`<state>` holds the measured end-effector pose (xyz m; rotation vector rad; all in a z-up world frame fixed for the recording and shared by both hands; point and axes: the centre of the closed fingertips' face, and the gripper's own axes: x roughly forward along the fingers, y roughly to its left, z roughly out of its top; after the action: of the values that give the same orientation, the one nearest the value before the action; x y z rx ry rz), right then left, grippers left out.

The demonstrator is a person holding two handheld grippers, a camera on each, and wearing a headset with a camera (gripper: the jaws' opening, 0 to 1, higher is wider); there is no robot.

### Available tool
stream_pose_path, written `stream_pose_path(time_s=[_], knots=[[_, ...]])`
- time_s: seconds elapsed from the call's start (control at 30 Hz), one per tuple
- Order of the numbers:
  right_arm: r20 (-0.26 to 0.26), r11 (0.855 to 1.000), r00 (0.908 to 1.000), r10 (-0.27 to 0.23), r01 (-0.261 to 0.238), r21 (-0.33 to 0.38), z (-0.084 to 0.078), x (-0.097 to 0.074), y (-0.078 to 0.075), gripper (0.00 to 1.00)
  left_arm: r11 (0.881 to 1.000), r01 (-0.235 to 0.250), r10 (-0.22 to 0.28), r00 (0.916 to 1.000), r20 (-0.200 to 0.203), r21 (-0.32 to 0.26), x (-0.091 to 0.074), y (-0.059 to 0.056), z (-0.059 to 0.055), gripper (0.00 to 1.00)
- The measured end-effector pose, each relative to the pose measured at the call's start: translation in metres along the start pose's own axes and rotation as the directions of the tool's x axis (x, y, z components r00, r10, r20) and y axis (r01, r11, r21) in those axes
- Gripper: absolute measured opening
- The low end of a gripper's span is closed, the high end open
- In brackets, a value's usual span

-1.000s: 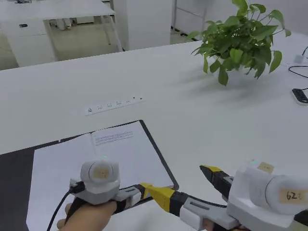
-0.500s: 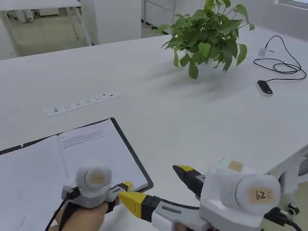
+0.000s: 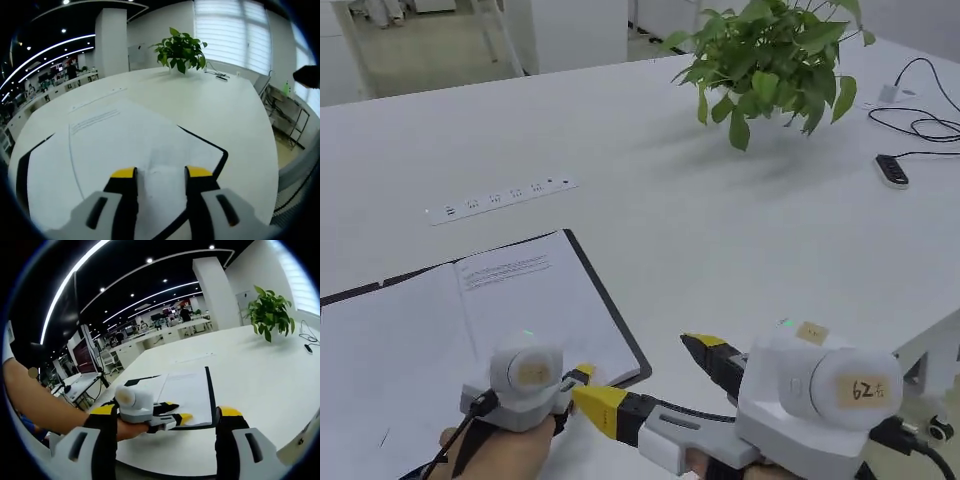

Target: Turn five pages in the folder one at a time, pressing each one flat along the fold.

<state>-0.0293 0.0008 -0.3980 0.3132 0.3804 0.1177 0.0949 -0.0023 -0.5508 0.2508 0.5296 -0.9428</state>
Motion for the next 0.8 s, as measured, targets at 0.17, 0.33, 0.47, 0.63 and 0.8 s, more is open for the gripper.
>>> stream_pose_path(time_s=[0.17, 0.33, 0.47, 0.63, 0.8], knots=[[-0.008, 0.999, 1.0000, -0.001, 0.002, 0.032, -0.002, 0.004, -0.002, 0.79, 1.000, -0.007, 0.008, 0.9998, 0.018, -0.008, 0.000, 0.003, 0.001, 0.28], [-0.013, 0.999, 0.9999, 0.000, 0.001, 0.045, -0.003, 0.011, -0.002, 0.78, 1.000, -0.018, 0.017, 0.9995, 0.027, 0.002, 0.000, 0.004, 0.002, 0.22], [-0.028, 0.998, 0.9996, -0.006, 0.007, 0.060, -0.006, 0.015, -0.004, 0.78, 0.999, -0.037, 0.036, 0.9991, 0.022, 0.013, 0.000, 0.013, 0.003, 0.13], [-0.040, 0.997, 0.9992, -0.003, 0.006, 0.071, -0.010, 0.022, -0.005, 0.77, 0.999, -0.035, 0.035, 0.9994, 0.008, 0.009, 0.000, 0.022, 0.004, 0.03], [-0.069, 0.994, 0.9976, 0.009, -0.001, 0.114, -0.021, 0.034, -0.004, 0.73, 0.998, -0.027, 0.027, 0.9996, 0.006, -0.048, 0.000, 0.022, 0.002, 0.02]])
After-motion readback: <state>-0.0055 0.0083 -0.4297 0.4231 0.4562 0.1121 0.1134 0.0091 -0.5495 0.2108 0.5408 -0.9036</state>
